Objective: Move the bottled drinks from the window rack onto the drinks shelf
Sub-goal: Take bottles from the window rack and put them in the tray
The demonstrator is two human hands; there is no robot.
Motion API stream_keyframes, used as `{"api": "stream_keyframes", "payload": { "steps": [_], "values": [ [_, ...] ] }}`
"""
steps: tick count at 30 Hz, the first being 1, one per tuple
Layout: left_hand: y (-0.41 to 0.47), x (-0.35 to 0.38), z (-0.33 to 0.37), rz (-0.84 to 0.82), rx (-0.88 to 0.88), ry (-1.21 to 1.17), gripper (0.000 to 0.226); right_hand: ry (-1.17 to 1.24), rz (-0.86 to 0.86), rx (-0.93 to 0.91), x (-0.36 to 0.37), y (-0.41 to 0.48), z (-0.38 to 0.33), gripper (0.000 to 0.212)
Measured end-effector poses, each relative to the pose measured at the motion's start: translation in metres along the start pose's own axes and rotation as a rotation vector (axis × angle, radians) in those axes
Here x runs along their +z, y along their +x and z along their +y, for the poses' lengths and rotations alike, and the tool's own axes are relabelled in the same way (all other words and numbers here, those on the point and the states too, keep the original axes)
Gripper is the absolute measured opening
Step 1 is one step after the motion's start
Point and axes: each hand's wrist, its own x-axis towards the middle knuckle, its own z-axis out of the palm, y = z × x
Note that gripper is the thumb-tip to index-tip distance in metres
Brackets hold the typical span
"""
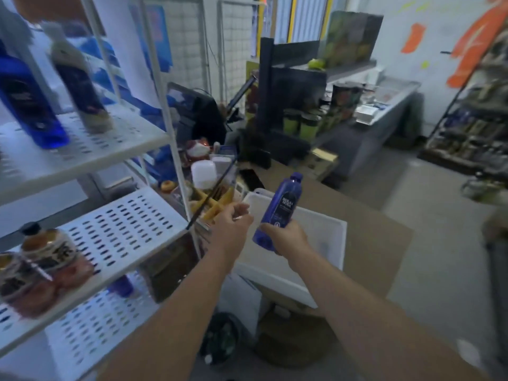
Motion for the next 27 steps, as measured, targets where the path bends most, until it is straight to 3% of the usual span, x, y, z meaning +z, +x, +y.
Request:
{"api": "stream_keyframes", "payload": {
  "steps": [6, 13, 16, 22, 27],
  "values": [
    [0.038, 0.015, -0.053, -0.124, -0.18, 0.025, 0.017, -0.038, -0.197, 0.438, 0.04, 0.07, 0.047, 0.042],
    [0.102, -0.002, -0.095, -0.097, -0.297, 0.044, 0.016, -0.006, -0.21, 0.548, 0.112, 0.134, 0.092, 0.065],
    [0.117, -0.009, -0.107, -0.115, -0.314, 0.059, 0.02, -0.254, -0.17, 0.459, 0.123, 0.146, 0.098, 0.068],
    [0.117, -0.036, -0.101, -0.079, -0.26, 0.083, 0.022, -0.641, -0.165, 0.106, 0.104, 0.134, 0.028, 0.039],
    [0.092, -0.098, -0.027, 0.131, -0.052, 0.007, 0.018, -0.56, -0.175, -0.413, 0.108, 0.074, -0.095, 0.02]
  ]
}}
